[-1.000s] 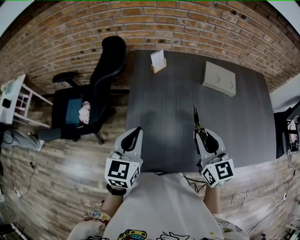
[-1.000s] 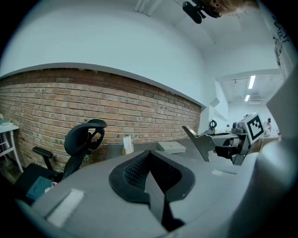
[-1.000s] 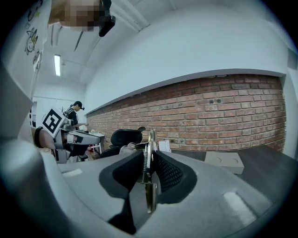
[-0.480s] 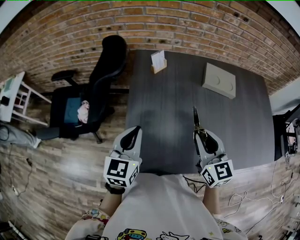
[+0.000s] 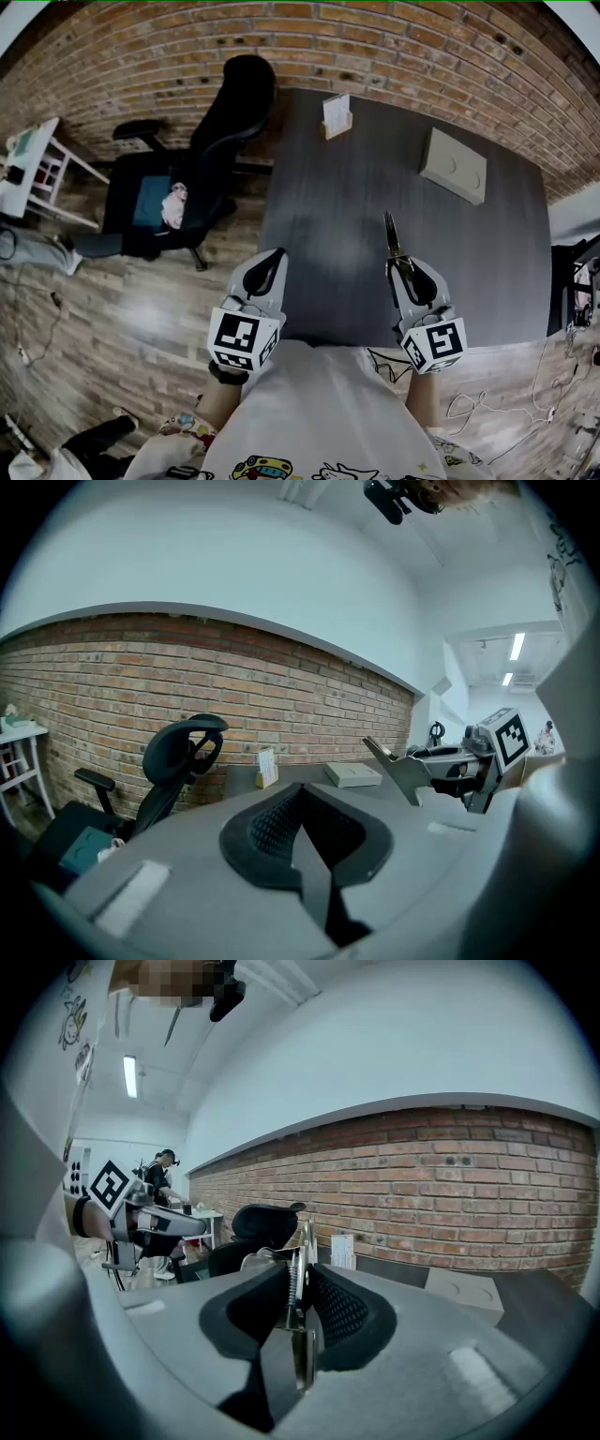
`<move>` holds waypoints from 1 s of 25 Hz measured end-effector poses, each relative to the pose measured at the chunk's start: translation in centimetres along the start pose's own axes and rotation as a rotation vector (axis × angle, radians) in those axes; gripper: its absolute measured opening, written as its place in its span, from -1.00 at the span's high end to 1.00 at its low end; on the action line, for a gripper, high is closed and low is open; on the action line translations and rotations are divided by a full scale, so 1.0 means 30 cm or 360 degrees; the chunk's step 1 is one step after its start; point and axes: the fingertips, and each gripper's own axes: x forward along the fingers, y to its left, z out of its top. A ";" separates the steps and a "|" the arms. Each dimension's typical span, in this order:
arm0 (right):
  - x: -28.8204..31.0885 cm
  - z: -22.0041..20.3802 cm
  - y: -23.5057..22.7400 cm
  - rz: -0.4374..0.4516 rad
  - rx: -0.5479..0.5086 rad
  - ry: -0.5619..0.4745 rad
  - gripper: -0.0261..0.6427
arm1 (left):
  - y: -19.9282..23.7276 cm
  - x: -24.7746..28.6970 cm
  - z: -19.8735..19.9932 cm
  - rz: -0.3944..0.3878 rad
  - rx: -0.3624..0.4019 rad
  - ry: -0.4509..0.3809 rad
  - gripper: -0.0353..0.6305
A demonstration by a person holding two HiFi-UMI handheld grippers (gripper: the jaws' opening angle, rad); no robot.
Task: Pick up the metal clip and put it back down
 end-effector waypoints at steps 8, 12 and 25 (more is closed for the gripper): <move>0.105 -0.019 0.090 0.0194 -0.0172 0.0099 0.66 | 0.034 -0.066 -0.057 0.0101 -0.0079 0.0061 0.89; 0.171 -0.037 0.153 0.0307 -0.0235 0.0140 0.66 | 0.050 -0.095 -0.090 0.0139 -0.0115 0.0094 0.88; 0.311 -0.219 0.345 0.0607 -0.0489 0.0368 0.66 | 0.097 -0.151 -0.182 0.0220 -0.0209 0.0165 0.88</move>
